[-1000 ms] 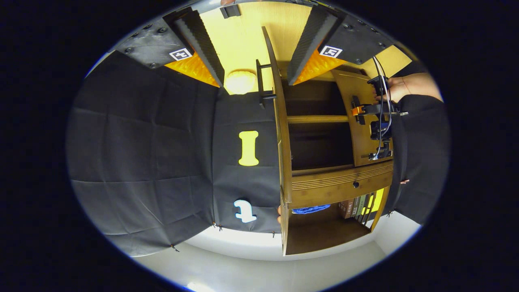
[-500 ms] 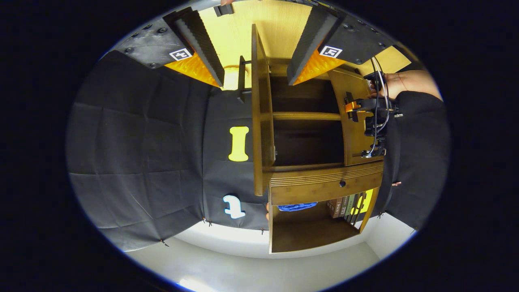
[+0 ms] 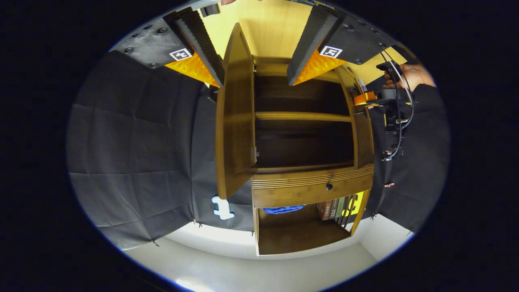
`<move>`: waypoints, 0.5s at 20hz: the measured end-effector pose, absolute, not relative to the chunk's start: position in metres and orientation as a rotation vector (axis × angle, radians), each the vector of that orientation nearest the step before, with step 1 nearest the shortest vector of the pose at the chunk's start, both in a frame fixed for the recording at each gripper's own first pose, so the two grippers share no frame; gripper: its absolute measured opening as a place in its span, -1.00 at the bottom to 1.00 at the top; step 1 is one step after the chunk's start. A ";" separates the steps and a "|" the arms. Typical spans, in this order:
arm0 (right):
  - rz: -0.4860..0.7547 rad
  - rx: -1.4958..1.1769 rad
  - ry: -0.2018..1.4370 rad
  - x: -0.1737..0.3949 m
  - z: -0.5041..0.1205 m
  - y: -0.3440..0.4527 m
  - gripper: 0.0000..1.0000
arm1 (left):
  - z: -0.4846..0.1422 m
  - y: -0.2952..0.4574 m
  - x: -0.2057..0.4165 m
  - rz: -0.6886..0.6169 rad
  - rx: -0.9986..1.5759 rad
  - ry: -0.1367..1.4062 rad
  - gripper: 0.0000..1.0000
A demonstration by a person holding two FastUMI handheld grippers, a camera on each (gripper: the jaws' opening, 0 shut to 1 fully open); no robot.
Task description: Open the right door of the double-door shoe cabinet with the right hand, and open the left door with the left hand.
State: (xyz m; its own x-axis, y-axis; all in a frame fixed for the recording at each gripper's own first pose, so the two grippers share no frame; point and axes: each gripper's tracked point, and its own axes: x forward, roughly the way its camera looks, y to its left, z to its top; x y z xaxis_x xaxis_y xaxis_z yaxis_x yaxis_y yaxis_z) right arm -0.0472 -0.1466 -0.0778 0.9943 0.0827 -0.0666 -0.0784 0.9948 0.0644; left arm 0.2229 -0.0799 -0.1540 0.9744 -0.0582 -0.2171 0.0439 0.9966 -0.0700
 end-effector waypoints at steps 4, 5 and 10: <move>0.107 0.066 0.063 -0.047 -0.079 -0.120 0.96 | -0.152 -0.080 0.223 -0.048 -0.072 0.228 -0.37; 0.113 0.067 0.061 -0.047 -0.081 -0.113 0.96 | -0.150 -0.080 0.224 -0.046 -0.065 0.229 -0.39; 0.148 0.086 0.065 -0.049 -0.086 -0.079 1.00 | -0.137 -0.075 0.220 -0.011 -0.046 0.225 -0.46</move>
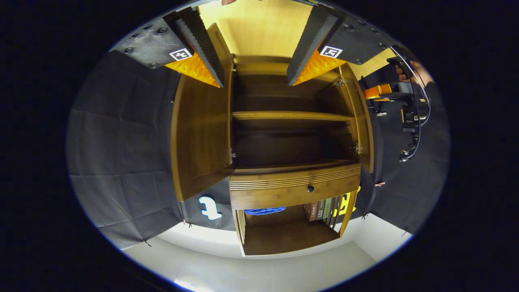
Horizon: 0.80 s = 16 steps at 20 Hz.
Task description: Open the right door of the double-door shoe cabinet with the right hand, and open the left door with the left hand.
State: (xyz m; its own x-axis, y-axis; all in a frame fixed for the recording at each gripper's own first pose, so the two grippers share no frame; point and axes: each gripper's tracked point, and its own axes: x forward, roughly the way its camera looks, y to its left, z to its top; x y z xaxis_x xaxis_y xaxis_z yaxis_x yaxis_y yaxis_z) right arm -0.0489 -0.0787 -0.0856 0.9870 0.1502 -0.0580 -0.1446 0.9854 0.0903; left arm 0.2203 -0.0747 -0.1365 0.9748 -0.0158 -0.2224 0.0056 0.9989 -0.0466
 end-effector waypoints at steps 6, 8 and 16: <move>0.182 0.085 0.078 -0.052 -0.090 -0.051 0.96 | -0.135 -0.053 0.213 0.016 -0.080 0.220 -0.60; 0.186 0.089 0.079 -0.052 -0.090 -0.046 0.96 | -0.134 -0.034 0.206 0.025 -0.096 0.213 -0.65; 0.212 0.078 0.085 -0.055 -0.093 -0.023 0.96 | -0.139 0.003 0.194 -0.018 -0.134 0.184 -0.75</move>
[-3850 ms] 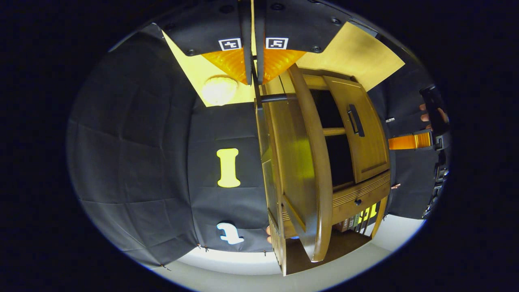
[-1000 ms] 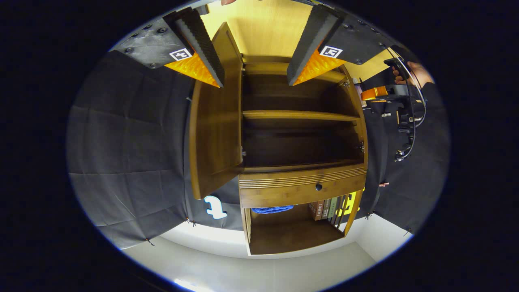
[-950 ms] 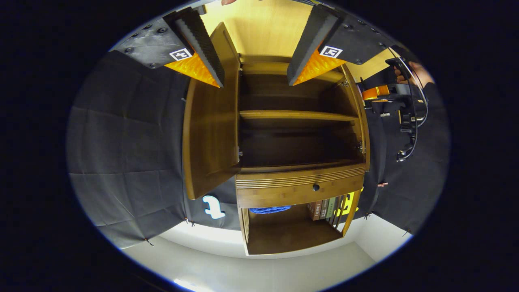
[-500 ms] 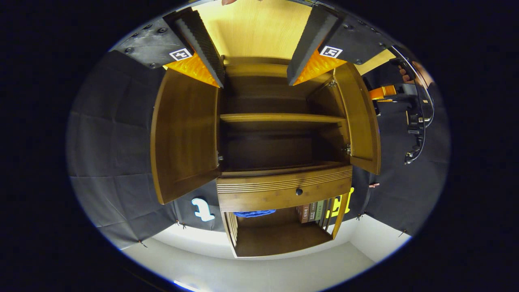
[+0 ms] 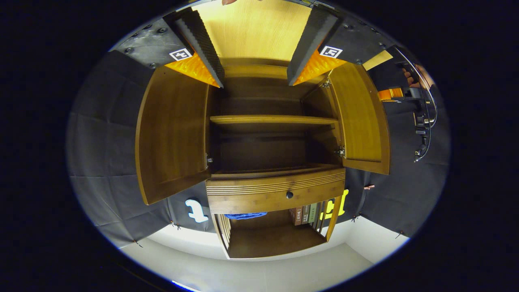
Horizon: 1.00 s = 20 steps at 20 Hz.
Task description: Open the right door of the double-door shoe cabinet with the right hand, and open the left door with the left hand.
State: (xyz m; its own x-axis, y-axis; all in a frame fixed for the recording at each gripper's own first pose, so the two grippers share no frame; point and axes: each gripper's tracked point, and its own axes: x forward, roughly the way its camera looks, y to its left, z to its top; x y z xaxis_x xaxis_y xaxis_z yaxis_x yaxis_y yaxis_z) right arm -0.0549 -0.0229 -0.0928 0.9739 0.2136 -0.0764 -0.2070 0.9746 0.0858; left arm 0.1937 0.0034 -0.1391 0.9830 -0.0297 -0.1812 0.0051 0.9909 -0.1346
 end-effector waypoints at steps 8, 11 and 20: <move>0.227 0.064 0.083 -0.054 -0.091 -0.018 0.96 | -0.132 0.037 0.189 -0.057 -0.176 0.164 -0.76; 0.227 0.066 0.075 -0.049 -0.088 -0.017 0.96 | -0.130 0.038 0.187 -0.086 -0.203 0.159 -0.77; 0.199 0.099 0.075 -0.045 -0.085 -0.019 0.96 | -0.114 0.039 0.169 -0.037 -0.107 0.118 -0.77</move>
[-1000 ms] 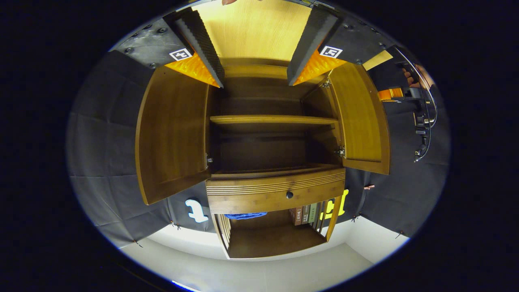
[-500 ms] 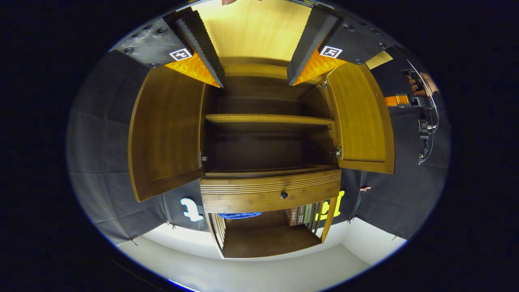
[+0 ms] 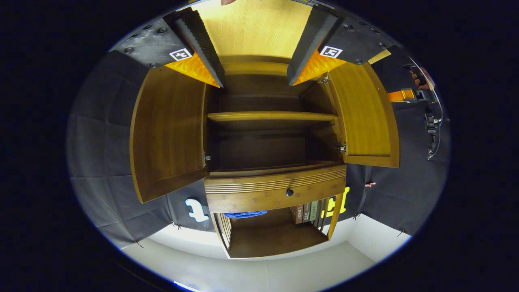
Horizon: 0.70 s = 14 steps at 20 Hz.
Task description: Open the right door of the double-door shoe cabinet with the right hand, and open the left door with the left hand.
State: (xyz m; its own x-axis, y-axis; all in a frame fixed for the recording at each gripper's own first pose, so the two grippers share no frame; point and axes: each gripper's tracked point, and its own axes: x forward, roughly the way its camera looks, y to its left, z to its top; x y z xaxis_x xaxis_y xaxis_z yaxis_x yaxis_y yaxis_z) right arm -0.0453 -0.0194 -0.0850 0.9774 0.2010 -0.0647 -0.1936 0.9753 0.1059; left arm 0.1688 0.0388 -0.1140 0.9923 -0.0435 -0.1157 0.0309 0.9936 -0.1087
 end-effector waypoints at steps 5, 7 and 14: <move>0.196 0.109 0.012 -0.042 -0.064 -0.023 0.96 | -0.101 0.028 0.139 -0.018 -0.074 0.083 -0.40; 0.182 0.110 -0.010 -0.036 -0.058 -0.026 0.84 | -0.096 0.022 0.128 -0.002 -0.069 0.076 -0.06; 0.172 0.097 -0.010 -0.025 -0.056 -0.027 0.84 | -0.065 -0.037 0.109 -0.056 -0.066 0.032 0.90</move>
